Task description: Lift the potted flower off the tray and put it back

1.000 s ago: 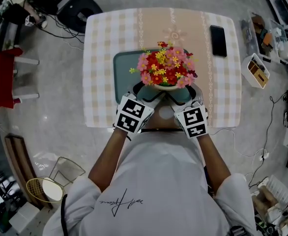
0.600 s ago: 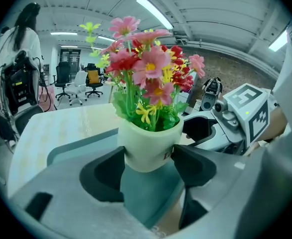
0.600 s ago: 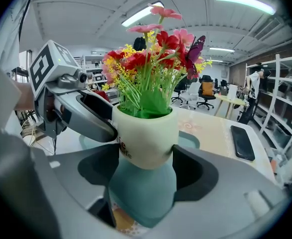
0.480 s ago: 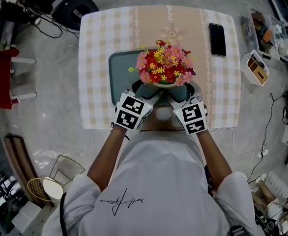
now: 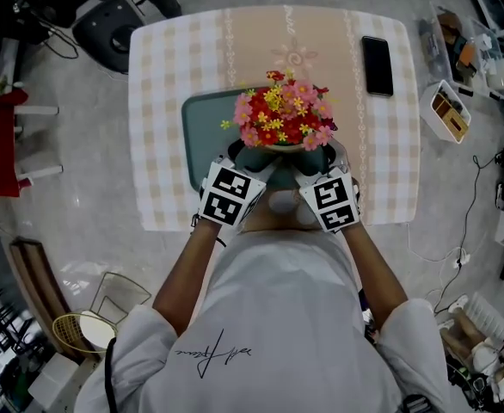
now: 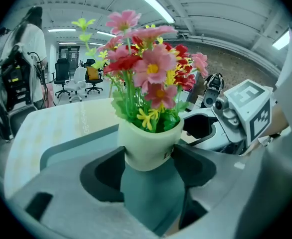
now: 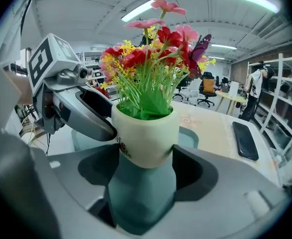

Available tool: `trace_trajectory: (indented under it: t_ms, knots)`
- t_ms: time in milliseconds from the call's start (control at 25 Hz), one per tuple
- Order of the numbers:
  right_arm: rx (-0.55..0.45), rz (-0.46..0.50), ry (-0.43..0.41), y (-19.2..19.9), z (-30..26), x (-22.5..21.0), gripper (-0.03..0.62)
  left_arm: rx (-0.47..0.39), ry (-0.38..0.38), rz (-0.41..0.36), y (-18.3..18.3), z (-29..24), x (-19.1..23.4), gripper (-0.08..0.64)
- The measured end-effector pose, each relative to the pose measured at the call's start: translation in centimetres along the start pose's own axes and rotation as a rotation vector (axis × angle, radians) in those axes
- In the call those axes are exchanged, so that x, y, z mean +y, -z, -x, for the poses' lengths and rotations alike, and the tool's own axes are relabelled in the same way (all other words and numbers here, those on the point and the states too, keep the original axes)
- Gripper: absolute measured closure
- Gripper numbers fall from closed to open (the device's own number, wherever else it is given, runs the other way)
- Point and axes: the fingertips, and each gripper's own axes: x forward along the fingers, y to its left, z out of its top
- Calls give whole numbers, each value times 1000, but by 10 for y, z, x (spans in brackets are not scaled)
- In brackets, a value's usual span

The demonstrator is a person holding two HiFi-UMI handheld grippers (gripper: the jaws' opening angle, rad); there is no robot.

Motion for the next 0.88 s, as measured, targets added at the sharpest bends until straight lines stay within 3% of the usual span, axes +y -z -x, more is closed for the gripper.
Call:
trace_trajectory:
  t_ms: [880]
  knots:
    - [56,-18,-34,20,-24,-29,259,31,-16,-38,-3,-35,7,272]
